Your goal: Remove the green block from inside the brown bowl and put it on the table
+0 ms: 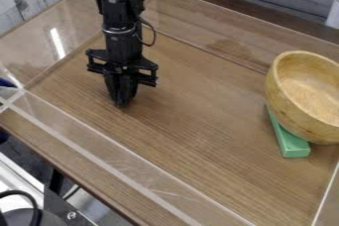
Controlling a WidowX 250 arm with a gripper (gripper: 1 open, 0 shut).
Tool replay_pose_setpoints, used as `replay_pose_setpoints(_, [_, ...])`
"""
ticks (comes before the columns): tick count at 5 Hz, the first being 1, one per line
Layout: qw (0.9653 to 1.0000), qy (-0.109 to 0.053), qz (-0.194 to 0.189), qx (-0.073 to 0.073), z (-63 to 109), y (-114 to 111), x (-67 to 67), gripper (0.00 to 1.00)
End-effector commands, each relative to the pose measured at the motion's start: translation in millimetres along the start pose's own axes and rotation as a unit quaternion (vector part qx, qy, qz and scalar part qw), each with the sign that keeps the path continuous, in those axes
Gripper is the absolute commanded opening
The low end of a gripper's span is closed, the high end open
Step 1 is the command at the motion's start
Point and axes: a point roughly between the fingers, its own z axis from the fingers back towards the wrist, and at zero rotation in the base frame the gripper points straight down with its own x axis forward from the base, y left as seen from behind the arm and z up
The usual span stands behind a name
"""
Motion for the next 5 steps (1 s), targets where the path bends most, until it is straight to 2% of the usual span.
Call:
replay_pose_setpoints(1, [0.9987, -0.049, -0.014, 0.001, 21.4, -1.5, 5.8, 1.00])
replay_pose_setpoints(2, [0.9977, -0.062, -0.026, -0.004, 23.1, -5.6, 1.9, 1.00])
replay_pose_setpoints(3, [0.9962, -0.077, -0.039, -0.010, 25.4, -8.9, -0.3, 0.00])
replay_pose_setpoints(5, [0.9962, -0.076, -0.039, -0.017, 14.0, -2.6, 13.8, 0.00])
